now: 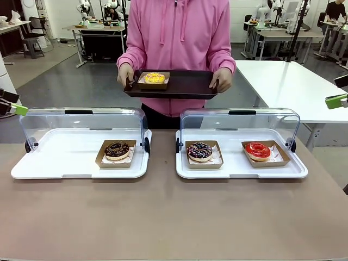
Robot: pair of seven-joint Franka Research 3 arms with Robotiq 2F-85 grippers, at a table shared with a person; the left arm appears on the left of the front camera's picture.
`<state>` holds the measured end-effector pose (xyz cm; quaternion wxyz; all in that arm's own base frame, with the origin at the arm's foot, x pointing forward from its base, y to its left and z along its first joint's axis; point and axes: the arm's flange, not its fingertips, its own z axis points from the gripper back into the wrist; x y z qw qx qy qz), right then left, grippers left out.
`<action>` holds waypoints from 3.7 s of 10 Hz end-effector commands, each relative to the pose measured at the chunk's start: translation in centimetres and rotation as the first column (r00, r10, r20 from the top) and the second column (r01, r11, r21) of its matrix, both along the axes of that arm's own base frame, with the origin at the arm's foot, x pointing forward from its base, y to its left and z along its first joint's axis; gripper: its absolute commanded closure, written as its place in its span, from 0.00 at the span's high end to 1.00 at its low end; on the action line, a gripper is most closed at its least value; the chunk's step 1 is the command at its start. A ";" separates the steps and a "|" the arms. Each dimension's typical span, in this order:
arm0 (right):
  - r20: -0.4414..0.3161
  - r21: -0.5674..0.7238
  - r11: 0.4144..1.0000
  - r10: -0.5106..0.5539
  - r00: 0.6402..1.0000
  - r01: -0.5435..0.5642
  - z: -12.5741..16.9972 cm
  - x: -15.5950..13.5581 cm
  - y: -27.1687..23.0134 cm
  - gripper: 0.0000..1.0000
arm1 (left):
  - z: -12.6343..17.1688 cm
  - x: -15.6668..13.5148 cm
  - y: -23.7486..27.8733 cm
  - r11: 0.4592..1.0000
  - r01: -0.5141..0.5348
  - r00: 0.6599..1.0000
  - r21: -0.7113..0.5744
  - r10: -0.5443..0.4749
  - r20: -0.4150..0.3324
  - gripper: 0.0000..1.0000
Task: Provide the desired donut to the person.
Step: Pick up and lift the Paper togo box containing the Donut pointed at by the person.
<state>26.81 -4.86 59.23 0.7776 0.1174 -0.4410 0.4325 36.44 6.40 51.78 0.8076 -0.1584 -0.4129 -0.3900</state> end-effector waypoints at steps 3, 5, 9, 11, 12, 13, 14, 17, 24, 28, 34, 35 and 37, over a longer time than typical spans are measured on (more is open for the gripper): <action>-0.004 -0.005 1.000 0.007 1.000 -0.008 -0.1 0.0 0.0 1.00 | -1.2 -0.2 0.1 1.000 -0.012 1.000 -0.026 0.012 0.022 1.00; -0.004 -0.005 1.000 0.007 1.000 -0.008 -0.1 0.0 0.0 1.00 | -0.2 0.1 0.1 1.000 -0.007 1.000 -0.012 0.007 -0.005 1.00; -0.004 -0.005 1.000 0.007 1.000 -0.008 -0.1 0.0 0.0 1.00 | -0.2 0.1 0.1 1.000 -0.007 1.000 -0.012 0.007 -0.005 1.00; -0.004 -0.005 1.000 0.007 1.000 -0.008 -0.1 0.0 0.0 1.00 | -0.2 0.1 0.1 1.000 -0.007 1.000 -0.012 0.007 -0.005 1.00; -0.004 -0.005 1.000 0.007 1.000 -0.008 -0.1 0.0 0.0 1.00 | -0.2 0.1 0.1 1.000 -0.007 1.000 -0.012 0.007 -0.005 1.00; -0.004 -0.005 1.000 0.007 1.000 -0.008 -0.1 0.0 0.0 1.00 | -0.2 0.1 0.1 1.000 -0.007 1.000 -0.012 0.007 -0.005 1.00; -0.004 -0.005 1.000 0.007 1.000 -0.008 -0.1 0.0 0.0 1.00 | -0.2 0.1 0.1 1.000 -0.007 1.000 -0.012 0.007 -0.005 1.00; -0.004 -0.005 1.000 0.007 1.000 -0.008 -0.1 0.0 0.0 1.00 | -0.2 0.1 0.1 1.000 -0.007 1.000 -0.012 0.007 -0.005 1.00; -0.189 -0.282 0.954 0.047 0.981 -0.100 1.4 2.3 1.4 1.00 | -0.2 0.1 0.1 1.000 -0.007 1.000 -0.012 0.007 -0.005 1.00; -0.438 -0.484 0.780 0.178 0.881 -0.398 -5.1 8.2 3.1 1.00 | -0.2 0.1 0.1 1.000 -0.007 1.000 -0.012 0.007 -0.005 1.00; -0.426 -0.505 0.726 0.260 0.866 -0.466 -8.5 8.8 4.3 1.00 | -0.2 0.1 0.1 1.000 -0.007 1.000 -0.012 0.007 -0.005 1.00; -0.364 -0.542 0.692 0.319 0.875 -0.477 -8.8 8.7 3.9 1.00 | -0.2 0.1 0.1 1.000 -0.007 1.000 -0.012 0.007 -0.005 1.00; -0.340 -0.565 0.661 0.358 0.870 -0.493 -13.1 13.0 2.4 1.00 | -0.2 0.1 0.1 1.000 -0.007 1.000 -0.012 0.007 -0.005 1.00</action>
